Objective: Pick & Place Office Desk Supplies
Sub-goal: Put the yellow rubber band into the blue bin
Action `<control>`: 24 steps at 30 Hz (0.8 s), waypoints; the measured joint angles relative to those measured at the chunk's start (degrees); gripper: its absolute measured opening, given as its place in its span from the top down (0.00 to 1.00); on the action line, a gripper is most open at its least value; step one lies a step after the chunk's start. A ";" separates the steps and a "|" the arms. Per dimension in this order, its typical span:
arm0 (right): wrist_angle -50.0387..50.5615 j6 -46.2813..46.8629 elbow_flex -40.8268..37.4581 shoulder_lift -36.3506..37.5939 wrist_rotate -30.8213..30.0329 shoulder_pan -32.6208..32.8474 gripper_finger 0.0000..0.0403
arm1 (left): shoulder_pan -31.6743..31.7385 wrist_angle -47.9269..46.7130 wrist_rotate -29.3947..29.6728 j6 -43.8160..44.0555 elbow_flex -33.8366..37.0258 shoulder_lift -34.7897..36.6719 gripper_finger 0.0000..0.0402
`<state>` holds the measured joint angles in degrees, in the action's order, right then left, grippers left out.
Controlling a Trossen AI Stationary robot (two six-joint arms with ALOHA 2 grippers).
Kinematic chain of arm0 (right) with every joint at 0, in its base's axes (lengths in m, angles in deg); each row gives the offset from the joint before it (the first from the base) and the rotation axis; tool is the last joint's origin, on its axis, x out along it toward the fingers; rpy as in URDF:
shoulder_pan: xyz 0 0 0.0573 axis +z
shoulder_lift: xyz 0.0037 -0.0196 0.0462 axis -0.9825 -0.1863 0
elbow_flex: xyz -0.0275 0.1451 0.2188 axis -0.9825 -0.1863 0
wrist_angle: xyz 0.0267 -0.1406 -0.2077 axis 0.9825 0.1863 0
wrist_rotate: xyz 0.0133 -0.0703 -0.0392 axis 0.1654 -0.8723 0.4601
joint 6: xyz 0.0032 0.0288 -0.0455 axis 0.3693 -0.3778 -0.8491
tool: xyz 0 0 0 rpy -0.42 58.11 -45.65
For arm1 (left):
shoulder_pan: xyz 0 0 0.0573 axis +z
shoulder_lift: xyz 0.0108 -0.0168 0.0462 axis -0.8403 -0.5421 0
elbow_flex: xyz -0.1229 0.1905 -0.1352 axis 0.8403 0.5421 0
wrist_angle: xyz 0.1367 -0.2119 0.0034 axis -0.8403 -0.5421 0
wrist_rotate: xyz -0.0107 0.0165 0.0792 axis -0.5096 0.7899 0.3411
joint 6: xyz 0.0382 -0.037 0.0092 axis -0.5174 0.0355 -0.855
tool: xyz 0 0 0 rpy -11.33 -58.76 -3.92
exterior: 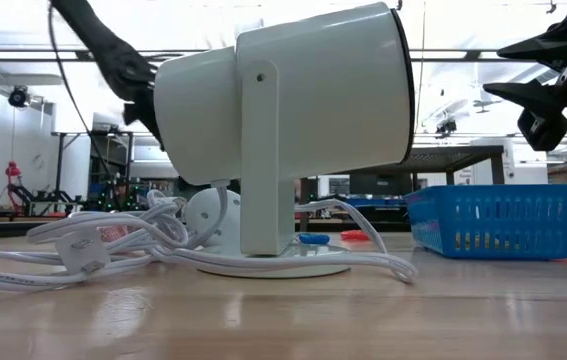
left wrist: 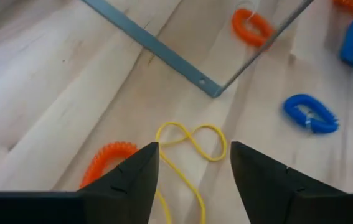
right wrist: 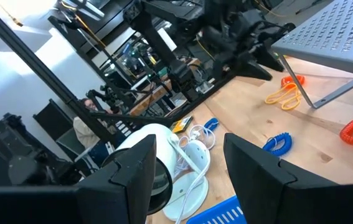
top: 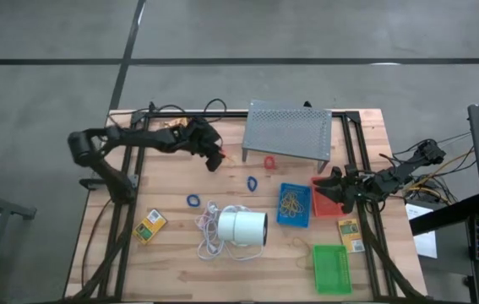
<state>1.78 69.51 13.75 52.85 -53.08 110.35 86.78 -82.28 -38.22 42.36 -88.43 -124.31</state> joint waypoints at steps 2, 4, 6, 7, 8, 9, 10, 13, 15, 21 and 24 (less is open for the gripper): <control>0.00 0.01 0.00 -0.02 0.00 0.02 0.54 | -0.10 -0.87 0.02 -2.17 -1.88 -2.38 0.48; 0.00 0.01 0.00 0.00 0.00 0.01 0.54 | -0.20 -2.35 -0.10 -4.19 -3.81 -4.57 0.48; 0.00 0.00 0.00 -0.02 -0.01 0.01 0.54 | -0.28 -4.65 -0.34 -6.63 -5.37 -6.24 0.48; 0.00 0.00 0.00 0.00 0.00 0.01 0.54 | -0.31 -5.48 -0.38 -8.16 -6.01 -6.88 0.48; 0.01 0.00 0.00 0.00 -0.01 0.00 0.54 | -0.31 -6.23 -0.35 -9.82 -6.39 -7.33 0.48; 0.00 0.01 0.00 0.00 -0.02 0.02 0.54 | -0.28 -6.95 -0.38 -11.53 -6.59 -7.63 0.48; 0.00 -0.01 0.00 0.00 0.00 0.00 0.54 | -0.28 -7.10 -0.42 -13.25 -6.70 -7.96 0.48; 0.00 0.01 0.00 -0.06 -0.02 0.00 0.54 | -0.28 -7.05 -0.38 -18.25 -6.89 -8.02 0.48; 0.00 0.01 0.00 0.00 -0.02 0.02 0.54 | -0.30 -6.80 -0.39 -21.84 -7.42 -8.02 0.48; 0.00 -0.01 0.00 0.00 -0.02 0.02 0.54 | -0.28 -7.58 -1.75 -30.87 -9.73 -8.26 0.48; 0.00 0.01 0.00 0.00 -0.02 0.02 0.54 | -0.31 -10.03 -2.50 -32.34 -11.12 -8.26 0.48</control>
<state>1.78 69.52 13.75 52.85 -53.10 110.37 86.48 -92.31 -40.72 10.02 -99.55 -132.56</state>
